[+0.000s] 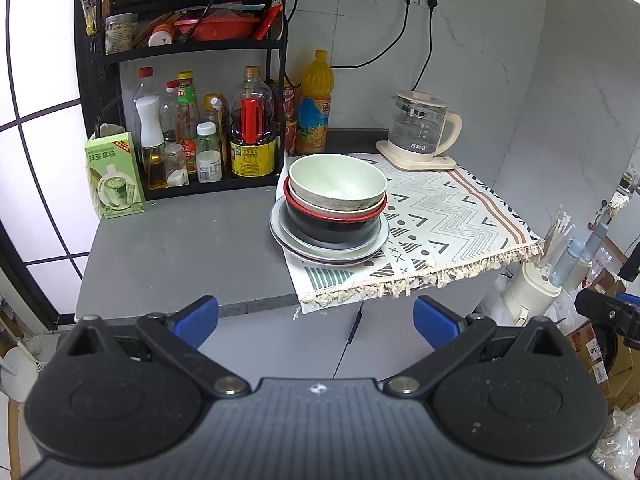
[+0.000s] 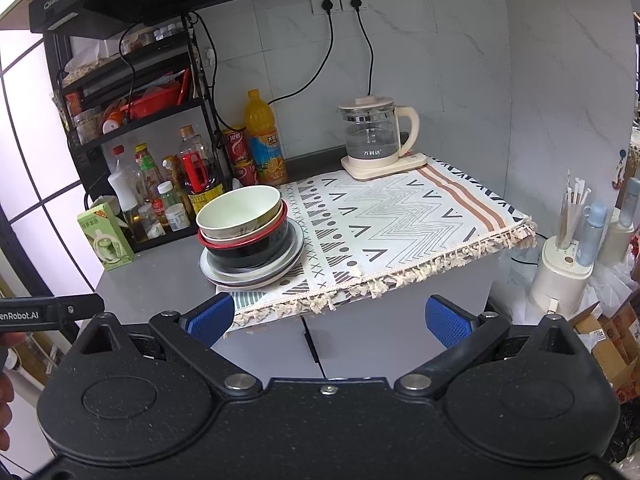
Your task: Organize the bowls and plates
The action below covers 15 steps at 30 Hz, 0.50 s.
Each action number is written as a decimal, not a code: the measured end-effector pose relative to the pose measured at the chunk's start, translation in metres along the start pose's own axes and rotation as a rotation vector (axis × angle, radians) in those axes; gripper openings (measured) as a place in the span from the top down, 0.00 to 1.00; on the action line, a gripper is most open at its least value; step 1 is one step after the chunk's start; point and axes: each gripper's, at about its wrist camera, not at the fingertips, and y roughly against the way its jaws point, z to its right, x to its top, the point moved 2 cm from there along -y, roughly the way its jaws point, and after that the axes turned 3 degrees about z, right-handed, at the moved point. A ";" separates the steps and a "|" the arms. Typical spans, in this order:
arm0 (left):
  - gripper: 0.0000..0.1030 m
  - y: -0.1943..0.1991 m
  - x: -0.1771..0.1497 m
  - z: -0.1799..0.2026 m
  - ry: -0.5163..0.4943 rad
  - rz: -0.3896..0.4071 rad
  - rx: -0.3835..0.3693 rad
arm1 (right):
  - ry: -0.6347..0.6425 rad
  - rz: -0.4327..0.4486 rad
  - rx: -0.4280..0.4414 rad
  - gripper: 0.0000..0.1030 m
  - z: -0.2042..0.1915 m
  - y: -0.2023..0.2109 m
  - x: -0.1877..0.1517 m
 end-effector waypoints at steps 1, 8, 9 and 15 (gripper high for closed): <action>0.00 -0.001 0.000 0.000 -0.001 -0.001 -0.001 | -0.001 -0.001 0.002 0.00 0.000 -0.001 0.001; 0.00 -0.006 0.001 -0.001 -0.001 -0.007 0.005 | 0.000 -0.006 0.012 0.00 0.001 -0.004 0.001; 0.00 -0.006 0.001 -0.001 0.001 -0.004 0.006 | 0.005 -0.005 0.010 0.00 0.000 -0.004 0.001; 0.01 -0.007 0.002 0.004 -0.024 0.009 0.002 | -0.017 -0.016 0.006 0.00 0.004 -0.008 0.001</action>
